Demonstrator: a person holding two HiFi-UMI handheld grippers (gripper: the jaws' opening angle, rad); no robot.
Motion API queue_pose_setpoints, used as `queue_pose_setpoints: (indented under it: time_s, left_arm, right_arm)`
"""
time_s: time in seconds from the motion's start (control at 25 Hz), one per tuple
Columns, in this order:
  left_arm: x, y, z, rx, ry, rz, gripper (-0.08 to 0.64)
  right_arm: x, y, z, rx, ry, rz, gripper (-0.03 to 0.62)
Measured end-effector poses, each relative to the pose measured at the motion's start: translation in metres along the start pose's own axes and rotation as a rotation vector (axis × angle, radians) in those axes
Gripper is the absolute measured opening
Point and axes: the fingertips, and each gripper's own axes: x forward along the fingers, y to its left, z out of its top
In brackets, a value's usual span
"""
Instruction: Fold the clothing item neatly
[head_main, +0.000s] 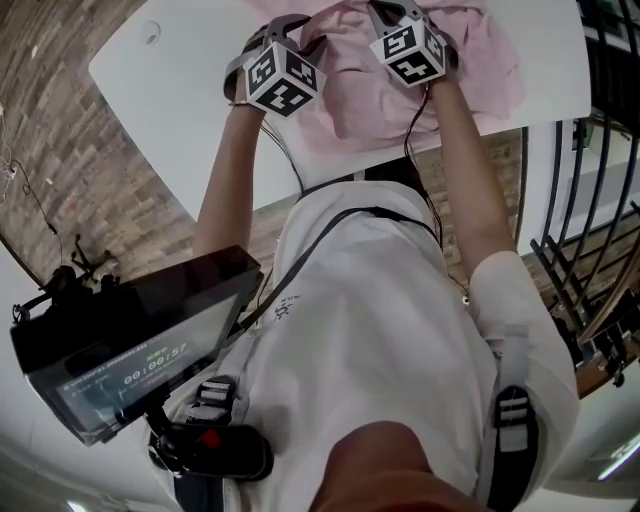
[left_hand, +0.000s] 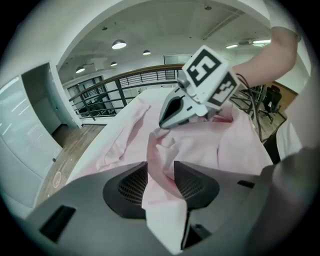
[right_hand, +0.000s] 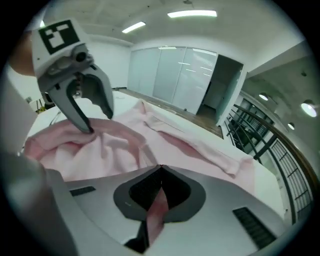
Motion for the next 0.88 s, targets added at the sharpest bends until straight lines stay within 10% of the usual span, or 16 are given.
queue_pose_setpoints:
  time_s: [0.4,0.72,0.88]
  left_arm:
    - [-0.061,-0.071,-0.024,0.014,-0.074,-0.232,0.169]
    - [-0.052,-0.125,-0.042,0.344,0.063,-0.353,0.213]
    - [-0.033,-0.128,-0.043,0.286,0.075,-0.339,0.212]
  right_arm:
    - [-0.077,-0.041,-0.025,0.264,-0.124,-0.082,0.005]
    - [-0.115,-0.017,-0.061,0.394,-0.117,-0.079,0.005]
    - [-0.126,-0.016,-0.07,0.422,-0.108,-0.106,0.005]
